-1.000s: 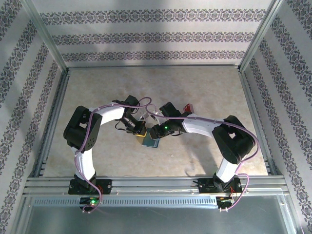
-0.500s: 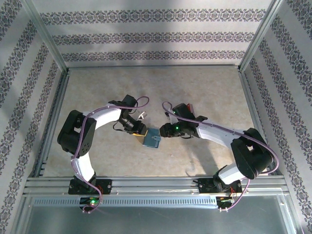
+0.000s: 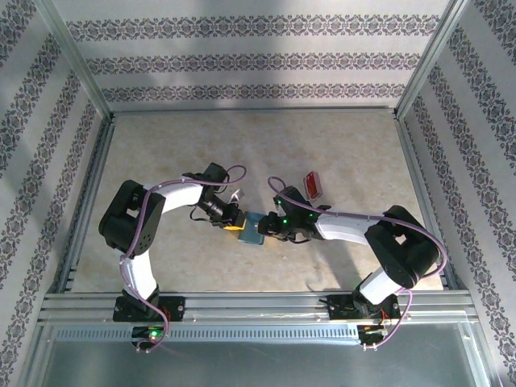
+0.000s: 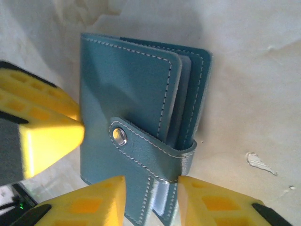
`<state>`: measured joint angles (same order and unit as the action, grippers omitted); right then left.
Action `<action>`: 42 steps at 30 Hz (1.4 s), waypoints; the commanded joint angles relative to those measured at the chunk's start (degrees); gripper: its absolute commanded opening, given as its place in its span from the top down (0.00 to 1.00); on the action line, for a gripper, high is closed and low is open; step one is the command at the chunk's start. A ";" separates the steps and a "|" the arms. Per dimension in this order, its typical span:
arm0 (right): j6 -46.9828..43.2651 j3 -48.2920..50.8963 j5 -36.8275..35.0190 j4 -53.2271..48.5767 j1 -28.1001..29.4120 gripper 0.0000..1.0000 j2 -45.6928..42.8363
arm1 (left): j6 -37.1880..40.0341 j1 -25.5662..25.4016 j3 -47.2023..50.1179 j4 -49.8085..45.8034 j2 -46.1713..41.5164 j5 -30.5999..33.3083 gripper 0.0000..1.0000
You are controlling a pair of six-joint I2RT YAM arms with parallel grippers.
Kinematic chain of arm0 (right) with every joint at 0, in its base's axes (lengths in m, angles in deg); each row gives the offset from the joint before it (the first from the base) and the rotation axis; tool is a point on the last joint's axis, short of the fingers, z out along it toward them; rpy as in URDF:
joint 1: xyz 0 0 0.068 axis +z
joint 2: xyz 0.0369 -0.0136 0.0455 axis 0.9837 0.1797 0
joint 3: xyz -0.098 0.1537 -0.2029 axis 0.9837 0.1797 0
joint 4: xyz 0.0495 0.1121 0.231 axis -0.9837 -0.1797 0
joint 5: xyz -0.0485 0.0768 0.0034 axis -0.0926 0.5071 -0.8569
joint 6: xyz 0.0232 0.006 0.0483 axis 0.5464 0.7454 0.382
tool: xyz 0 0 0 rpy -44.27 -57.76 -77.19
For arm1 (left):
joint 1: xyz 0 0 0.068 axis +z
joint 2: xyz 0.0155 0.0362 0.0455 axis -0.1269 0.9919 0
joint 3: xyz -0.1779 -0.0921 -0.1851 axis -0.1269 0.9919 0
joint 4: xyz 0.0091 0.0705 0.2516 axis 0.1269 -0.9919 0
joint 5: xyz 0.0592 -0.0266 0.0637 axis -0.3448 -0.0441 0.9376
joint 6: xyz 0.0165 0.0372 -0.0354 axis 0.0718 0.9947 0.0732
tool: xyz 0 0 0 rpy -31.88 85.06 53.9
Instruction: Put the credit cards into the card holder
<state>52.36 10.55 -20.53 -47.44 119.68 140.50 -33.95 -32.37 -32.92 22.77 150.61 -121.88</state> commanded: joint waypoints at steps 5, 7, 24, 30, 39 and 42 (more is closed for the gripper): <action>4.61 3.24 -2.31 3.35 1.51 0.57 -0.31 | -1.77 -1.55 0.58 2.94 2.32 -2.33 0.80; 4.66 4.22 -3.64 1.91 1.68 0.55 -1.97 | -1.80 -1.56 0.56 2.93 2.53 -2.28 0.81; 9.05 6.00 -3.87 11.88 4.87 0.56 1.66 | -3.55 -4.16 -1.07 2.94 2.61 -4.07 0.83; 9.61 6.43 -3.39 13.92 5.31 0.61 3.87 | -3.99 -5.24 -2.21 2.98 2.70 -5.69 0.83; 9.96 9.66 -2.12 21.56 4.64 0.85 4.34 | -4.80 -5.51 -3.59 3.55 4.18 -7.48 0.80; 9.39 11.31 -1.23 24.26 3.81 0.95 2.68 | -3.44 -5.01 -3.74 2.07 1.90 -7.10 0.71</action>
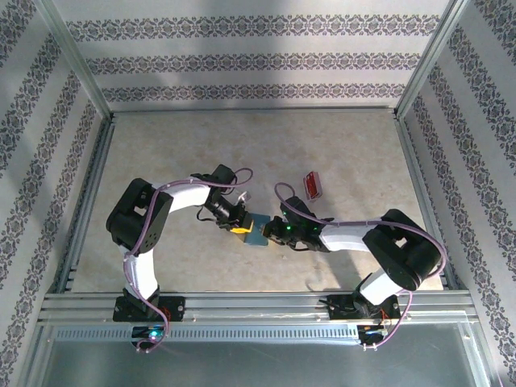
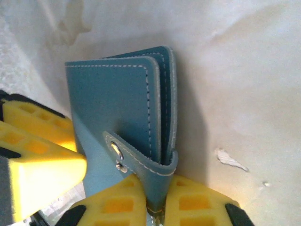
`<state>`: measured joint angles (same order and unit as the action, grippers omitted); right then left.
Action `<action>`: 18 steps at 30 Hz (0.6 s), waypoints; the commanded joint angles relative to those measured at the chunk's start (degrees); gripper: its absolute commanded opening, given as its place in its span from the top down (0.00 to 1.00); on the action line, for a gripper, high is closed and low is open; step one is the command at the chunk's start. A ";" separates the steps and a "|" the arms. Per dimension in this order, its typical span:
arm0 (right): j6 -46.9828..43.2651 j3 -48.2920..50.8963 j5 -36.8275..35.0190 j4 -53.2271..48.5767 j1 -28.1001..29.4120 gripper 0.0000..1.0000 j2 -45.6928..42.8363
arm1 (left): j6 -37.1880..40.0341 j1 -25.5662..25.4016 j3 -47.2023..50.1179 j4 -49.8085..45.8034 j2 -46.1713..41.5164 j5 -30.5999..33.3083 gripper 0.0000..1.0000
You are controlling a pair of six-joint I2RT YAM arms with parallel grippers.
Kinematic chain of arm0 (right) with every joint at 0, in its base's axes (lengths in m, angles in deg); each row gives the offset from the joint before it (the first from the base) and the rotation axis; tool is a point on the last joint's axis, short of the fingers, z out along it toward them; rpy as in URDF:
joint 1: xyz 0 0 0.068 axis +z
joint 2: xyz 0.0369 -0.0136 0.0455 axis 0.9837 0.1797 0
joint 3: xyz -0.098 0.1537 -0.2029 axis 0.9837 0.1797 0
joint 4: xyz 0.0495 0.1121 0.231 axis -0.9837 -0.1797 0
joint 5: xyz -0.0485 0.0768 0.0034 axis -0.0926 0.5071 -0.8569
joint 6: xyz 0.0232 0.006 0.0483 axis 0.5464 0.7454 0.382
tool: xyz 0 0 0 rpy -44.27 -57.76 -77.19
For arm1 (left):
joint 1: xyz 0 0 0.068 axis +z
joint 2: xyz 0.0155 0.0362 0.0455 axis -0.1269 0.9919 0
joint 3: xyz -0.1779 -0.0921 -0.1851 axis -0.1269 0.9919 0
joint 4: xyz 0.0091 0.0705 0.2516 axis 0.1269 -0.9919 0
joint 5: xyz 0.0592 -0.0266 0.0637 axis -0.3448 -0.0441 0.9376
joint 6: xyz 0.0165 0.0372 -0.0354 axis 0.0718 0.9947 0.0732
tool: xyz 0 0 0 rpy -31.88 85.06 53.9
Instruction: Put the credit cards into the card holder
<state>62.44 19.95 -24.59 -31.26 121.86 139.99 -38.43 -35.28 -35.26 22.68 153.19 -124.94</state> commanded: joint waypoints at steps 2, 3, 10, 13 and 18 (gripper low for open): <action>-1.09 3.22 3.34 9.78 0.77 0.98 0.95 | 1.98 -0.97 -0.54 2.01 -3.95 -3.84 0.64; -1.38 3.86 3.87 10.81 0.22 0.98 -0.38 | 2.38 -0.10 -0.02 1.89 -5.89 -3.60 0.61; -3.26 4.72 10.21 17.11 -3.26 0.98 -11.67 | 4.96 7.85 6.75 9.49 -16.65 -7.68 0.42; -4.36 3.35 12.41 17.94 -3.83 0.98 -15.96 | 2.78 9.75 9.92 17.42 -18.72 -14.55 0.35; -2.32 3.20 14.06 22.03 -5.07 0.98 -18.64 | -16.04 9.97 15.82 45.32 -19.51 -26.77 0.32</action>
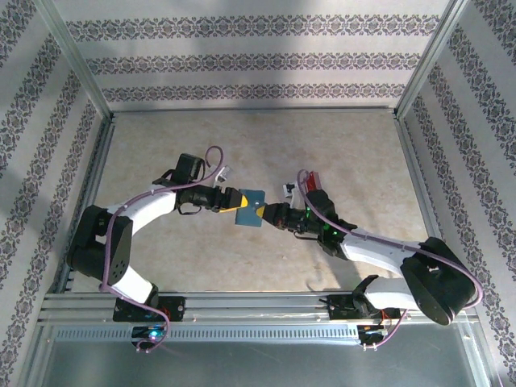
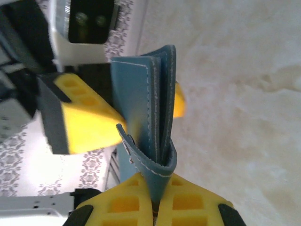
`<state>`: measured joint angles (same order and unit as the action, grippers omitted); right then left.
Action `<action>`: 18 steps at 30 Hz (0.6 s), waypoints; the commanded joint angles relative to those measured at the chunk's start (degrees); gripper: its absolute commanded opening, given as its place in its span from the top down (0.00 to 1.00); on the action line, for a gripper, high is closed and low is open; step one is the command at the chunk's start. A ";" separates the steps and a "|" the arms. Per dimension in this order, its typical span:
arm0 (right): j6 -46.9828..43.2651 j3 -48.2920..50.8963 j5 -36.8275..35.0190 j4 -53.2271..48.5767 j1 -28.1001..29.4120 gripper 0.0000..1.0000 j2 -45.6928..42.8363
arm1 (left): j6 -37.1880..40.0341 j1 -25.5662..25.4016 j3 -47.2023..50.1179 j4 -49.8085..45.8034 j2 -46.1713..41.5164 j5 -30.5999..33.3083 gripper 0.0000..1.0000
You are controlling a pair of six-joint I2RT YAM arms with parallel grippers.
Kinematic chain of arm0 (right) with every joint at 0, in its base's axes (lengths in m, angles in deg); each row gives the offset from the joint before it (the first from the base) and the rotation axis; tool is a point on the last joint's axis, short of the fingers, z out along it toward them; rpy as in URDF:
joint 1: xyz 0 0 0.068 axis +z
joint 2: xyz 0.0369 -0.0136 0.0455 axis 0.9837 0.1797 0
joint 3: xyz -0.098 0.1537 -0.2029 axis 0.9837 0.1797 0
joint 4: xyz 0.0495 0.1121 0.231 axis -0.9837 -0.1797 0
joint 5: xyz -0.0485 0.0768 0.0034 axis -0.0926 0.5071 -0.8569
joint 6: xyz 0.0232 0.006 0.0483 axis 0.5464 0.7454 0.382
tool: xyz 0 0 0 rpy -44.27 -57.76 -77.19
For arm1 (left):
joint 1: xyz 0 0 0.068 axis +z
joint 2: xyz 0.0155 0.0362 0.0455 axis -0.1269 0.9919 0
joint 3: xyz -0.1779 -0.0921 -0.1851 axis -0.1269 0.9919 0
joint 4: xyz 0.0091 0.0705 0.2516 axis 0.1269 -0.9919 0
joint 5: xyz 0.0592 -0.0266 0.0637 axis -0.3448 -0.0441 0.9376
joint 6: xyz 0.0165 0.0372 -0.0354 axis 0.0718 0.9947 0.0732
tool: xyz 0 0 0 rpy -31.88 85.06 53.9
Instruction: Put the credit cards into the card holder
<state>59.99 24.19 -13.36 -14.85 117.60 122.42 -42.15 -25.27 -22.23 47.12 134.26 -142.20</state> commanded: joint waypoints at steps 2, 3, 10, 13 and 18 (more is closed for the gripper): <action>1.00 -0.94 2.65 6.34 -1.21 0.97 -1.16 | -15.58 -0.43 3.29 26.18 -0.32 -11.70 0.35; 1.23 -0.87 2.52 6.59 -1.37 0.97 -1.16 | -16.16 -0.73 3.34 27.06 -0.30 -12.42 0.40; 2.68 1.18 1.16 8.27 -2.96 0.97 -0.90 | -18.47 -1.20 4.26 23.92 -1.96 -12.65 0.63; 2.88 1.47 1.32 8.19 -3.45 0.97 -0.25 | -18.53 -1.29 5.03 21.76 -2.86 -11.44 0.78; 2.69 1.78 2.73 7.81 -3.37 0.87 1.44 | -17.79 -1.27 4.54 18.34 -2.17 -9.34 1.00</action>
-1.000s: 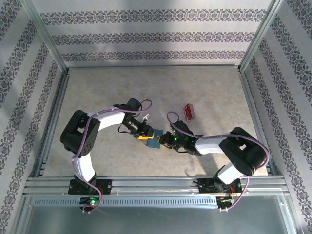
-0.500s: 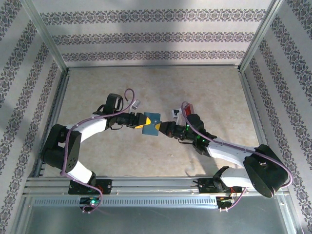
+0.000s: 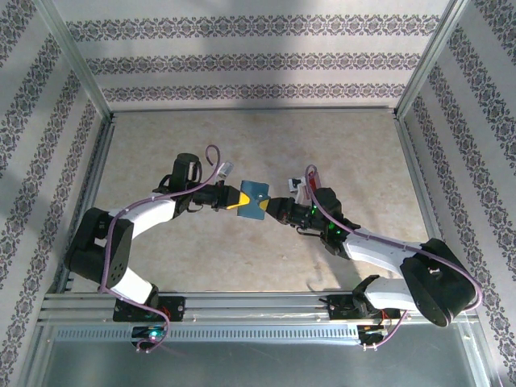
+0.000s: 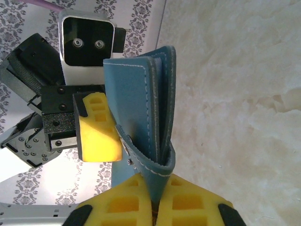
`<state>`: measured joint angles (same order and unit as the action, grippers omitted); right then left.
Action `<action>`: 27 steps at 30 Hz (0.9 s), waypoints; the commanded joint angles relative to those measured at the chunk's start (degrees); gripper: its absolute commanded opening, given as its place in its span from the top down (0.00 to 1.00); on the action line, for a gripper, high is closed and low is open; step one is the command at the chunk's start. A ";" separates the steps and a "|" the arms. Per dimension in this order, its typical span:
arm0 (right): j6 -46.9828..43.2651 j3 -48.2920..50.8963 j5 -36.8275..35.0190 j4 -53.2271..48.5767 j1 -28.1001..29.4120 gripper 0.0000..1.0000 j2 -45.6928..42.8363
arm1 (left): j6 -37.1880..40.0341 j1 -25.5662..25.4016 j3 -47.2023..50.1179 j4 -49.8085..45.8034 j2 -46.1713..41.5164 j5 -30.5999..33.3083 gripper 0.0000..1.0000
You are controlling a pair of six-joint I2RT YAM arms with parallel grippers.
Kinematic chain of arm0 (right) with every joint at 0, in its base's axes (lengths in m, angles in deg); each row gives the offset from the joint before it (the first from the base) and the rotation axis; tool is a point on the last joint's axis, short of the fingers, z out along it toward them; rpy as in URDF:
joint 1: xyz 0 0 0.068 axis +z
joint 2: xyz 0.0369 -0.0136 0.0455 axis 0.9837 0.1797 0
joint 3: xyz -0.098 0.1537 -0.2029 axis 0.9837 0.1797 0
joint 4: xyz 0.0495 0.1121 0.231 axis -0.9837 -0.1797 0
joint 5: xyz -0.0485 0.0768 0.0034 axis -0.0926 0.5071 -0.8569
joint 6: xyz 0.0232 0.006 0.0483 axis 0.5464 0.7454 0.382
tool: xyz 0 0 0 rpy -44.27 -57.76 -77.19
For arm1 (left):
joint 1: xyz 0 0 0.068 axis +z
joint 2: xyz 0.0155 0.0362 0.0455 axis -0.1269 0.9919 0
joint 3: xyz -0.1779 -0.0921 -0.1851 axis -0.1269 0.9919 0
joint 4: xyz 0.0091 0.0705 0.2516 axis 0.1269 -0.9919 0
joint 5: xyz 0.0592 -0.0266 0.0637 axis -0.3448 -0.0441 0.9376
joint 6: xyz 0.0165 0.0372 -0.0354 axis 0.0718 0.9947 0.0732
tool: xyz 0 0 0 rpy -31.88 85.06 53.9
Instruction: Put the credit cards into the card holder
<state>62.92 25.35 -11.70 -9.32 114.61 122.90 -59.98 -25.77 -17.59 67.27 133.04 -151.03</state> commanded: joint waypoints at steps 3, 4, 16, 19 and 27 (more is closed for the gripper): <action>-2.13 1.61 3.36 -3.91 -0.24 0.69 0.66 | 7.03 -0.65 -1.77 -11.93 -0.35 2.16 1.00; -3.20 2.45 3.68 -7.46 -0.29 0.64 -0.26 | 12.52 -0.61 -3.24 -19.49 -0.18 4.48 1.00; -9.76 5.03 -8.25 -31.47 -2.71 0.70 -10.51 | 35.67 -4.36 -9.98 -44.05 8.92 25.83 1.00; -10.75 0.81 -8.07 -29.53 -2.32 0.76 -4.86 | 36.41 -5.92 -11.24 -44.88 11.04 28.79 1.00; -11.60 -7.56 -6.58 -25.01 2.90 0.81 11.79 | 32.81 -7.00 -11.83 -43.68 13.08 32.31 1.00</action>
<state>52.86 20.04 -18.58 -36.25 115.88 131.58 -27.15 -32.09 -28.44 25.17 145.19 -123.82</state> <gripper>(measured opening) 0.195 0.085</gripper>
